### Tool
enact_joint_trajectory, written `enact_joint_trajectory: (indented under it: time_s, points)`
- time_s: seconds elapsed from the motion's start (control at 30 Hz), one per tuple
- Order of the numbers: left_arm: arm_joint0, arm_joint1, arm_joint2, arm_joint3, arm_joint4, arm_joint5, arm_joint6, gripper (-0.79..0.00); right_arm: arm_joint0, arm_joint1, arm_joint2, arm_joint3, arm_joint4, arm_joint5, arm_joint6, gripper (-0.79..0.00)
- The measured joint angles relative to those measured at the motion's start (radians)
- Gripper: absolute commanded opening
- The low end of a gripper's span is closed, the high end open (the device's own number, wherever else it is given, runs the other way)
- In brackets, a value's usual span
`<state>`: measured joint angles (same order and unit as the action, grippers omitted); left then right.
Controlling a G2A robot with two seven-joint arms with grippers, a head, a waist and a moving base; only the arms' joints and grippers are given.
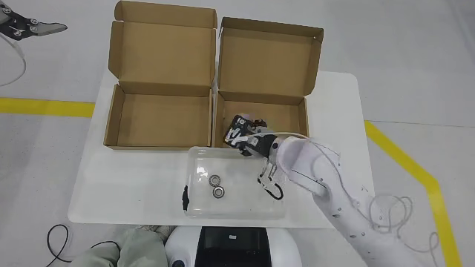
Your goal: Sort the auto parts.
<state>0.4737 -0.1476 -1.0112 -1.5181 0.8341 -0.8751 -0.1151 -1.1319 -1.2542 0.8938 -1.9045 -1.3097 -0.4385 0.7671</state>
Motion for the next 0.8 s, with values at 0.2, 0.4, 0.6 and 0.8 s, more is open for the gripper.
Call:
enact_joint_trajectory:
  time_s: [0.2,0.4,0.6,0.8]
  points:
    - [0.000,0.000,0.000,0.000,0.000,0.000,0.000,0.000,-0.061,0.008,-0.032,-0.074,-0.048,-0.060,-0.054,-0.280]
    - [0.000,0.000,0.000,0.000,0.000,0.000,0.000,0.000,-0.134,0.019,-0.053,-0.093,-0.100,-0.089,-0.098,-0.296]
    - [0.000,0.000,0.000,0.000,0.000,0.000,0.000,0.000,-0.178,0.024,-0.074,-0.052,-0.111,-0.109,-0.161,-0.302]
    - [0.000,0.000,0.000,0.000,0.000,0.000,0.000,0.000,-0.184,0.021,-0.104,-0.019,-0.128,-0.100,-0.199,-0.332]
